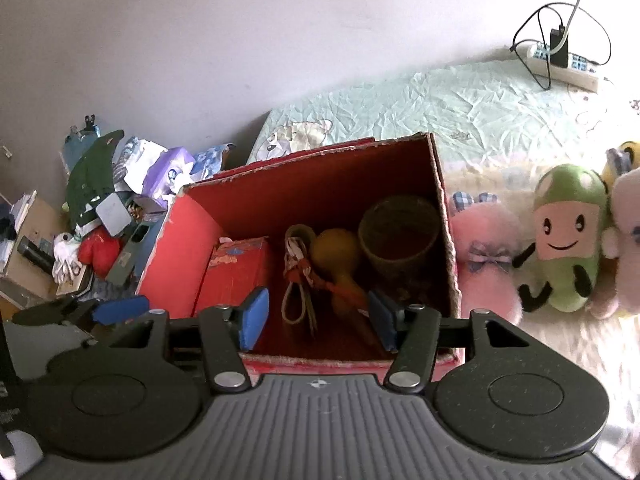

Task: Organize objects
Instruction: 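Withdraw the right gripper up out of the red box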

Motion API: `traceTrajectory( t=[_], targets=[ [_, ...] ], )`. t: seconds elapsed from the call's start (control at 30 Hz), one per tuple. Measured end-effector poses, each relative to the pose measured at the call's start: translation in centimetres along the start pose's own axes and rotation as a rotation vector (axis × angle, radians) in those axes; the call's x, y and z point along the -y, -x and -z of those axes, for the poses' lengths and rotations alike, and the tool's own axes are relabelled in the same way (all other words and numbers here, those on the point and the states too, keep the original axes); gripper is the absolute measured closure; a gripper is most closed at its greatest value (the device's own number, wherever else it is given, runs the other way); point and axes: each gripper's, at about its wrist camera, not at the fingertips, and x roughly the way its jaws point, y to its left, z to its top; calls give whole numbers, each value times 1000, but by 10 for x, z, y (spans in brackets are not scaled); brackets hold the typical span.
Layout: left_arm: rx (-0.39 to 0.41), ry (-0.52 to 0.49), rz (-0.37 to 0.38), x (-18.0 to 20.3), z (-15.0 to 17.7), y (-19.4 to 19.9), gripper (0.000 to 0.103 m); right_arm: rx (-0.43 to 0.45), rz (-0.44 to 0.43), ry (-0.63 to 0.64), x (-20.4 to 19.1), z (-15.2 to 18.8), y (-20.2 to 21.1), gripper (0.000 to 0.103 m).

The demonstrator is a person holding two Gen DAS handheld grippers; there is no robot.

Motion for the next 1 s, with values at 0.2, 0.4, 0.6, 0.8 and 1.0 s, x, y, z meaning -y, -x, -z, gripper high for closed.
traceTrajectory(
  t=[0.2, 0.4, 0.6, 0.8, 1.0],
  targets=[
    [15, 37, -33, 7, 5, 20, 8, 28, 0, 11, 4, 8, 19, 45],
    [5, 62, -45, 21, 16, 35, 6, 25, -5, 38, 7, 14, 36, 44],
    [-28, 82, -87, 36, 27, 38, 5, 0, -5, 49, 12, 22, 44, 43],
    [-77, 145, -119, 37, 40, 38, 5, -39, 3, 62, 17, 33, 44, 38],
    [-99, 177, -116, 33, 49, 40, 5, -68, 13, 62, 15, 37, 43, 36]
  ],
)
